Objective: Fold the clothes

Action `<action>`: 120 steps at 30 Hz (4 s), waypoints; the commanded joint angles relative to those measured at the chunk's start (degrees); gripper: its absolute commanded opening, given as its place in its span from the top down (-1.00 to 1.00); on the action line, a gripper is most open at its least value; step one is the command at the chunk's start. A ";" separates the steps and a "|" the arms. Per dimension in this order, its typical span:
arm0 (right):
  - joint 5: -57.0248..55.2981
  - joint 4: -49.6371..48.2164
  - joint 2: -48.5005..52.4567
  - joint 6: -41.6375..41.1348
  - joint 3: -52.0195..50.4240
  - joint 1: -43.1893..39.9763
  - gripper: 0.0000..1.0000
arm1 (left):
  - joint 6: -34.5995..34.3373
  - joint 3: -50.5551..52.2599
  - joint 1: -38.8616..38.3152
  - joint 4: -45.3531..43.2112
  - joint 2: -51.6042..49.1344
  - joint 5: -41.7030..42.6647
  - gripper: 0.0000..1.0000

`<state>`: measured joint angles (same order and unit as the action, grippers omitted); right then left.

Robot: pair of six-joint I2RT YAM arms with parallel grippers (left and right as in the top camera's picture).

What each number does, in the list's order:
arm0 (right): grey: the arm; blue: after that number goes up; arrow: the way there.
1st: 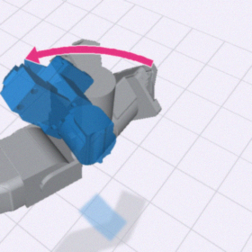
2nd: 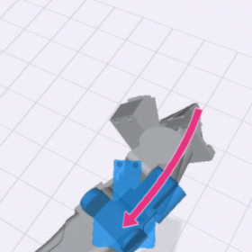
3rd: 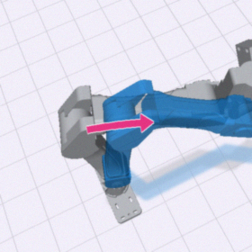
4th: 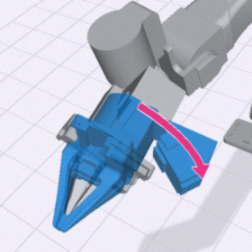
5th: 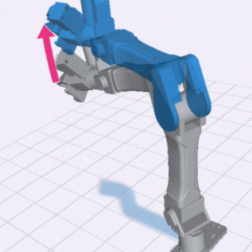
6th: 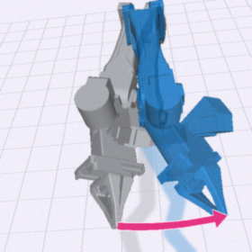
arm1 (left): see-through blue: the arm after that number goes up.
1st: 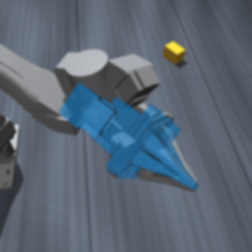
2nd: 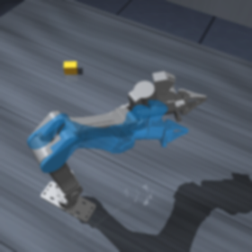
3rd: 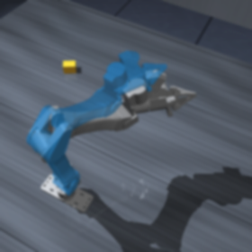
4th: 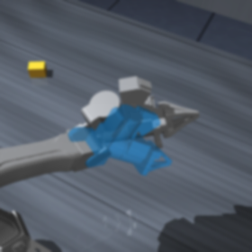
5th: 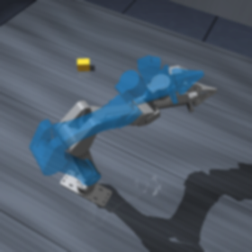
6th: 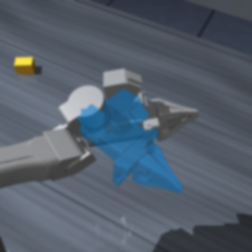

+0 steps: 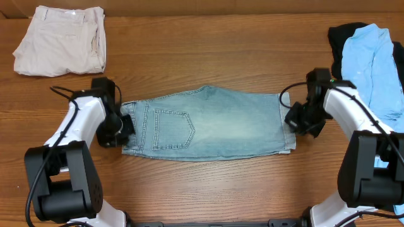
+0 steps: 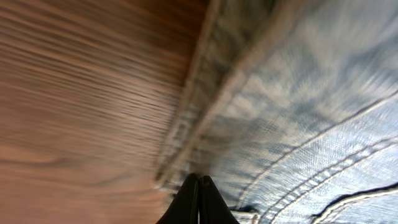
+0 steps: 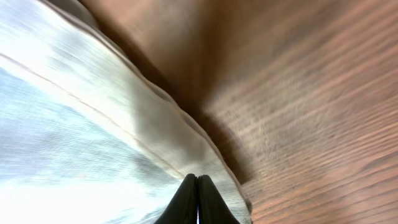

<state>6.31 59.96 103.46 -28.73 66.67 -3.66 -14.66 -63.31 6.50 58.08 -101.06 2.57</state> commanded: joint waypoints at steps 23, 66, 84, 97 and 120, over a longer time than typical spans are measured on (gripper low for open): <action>-7.30 -9.05 -0.37 2.16 10.23 -6.16 -1.00 | 16.96 -10.99 14.86 -3.06 -3.04 24.00 -1.00; -6.67 -11.32 -0.37 1.97 10.23 -10.84 -1.00 | 11.63 -34.86 12.96 16.31 -20.52 13.70 0.92; -6.67 -11.32 -0.37 1.97 10.23 -10.84 -1.00 | 6.21 -46.38 -9.03 24.79 -1.36 11.89 0.92; -6.67 -11.32 -0.37 1.97 10.23 -10.84 -1.00 | 0.66 -45.64 -26.29 14.27 -3.30 9.46 0.92; -6.67 -11.32 -0.37 1.97 10.23 -10.84 -1.00 | -3.80 -45.72 -1.29 21.64 -4.33 1.51 0.92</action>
<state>-0.25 48.88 103.46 -26.94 75.44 -14.57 -17.30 -108.16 0.14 78.26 -109.69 6.46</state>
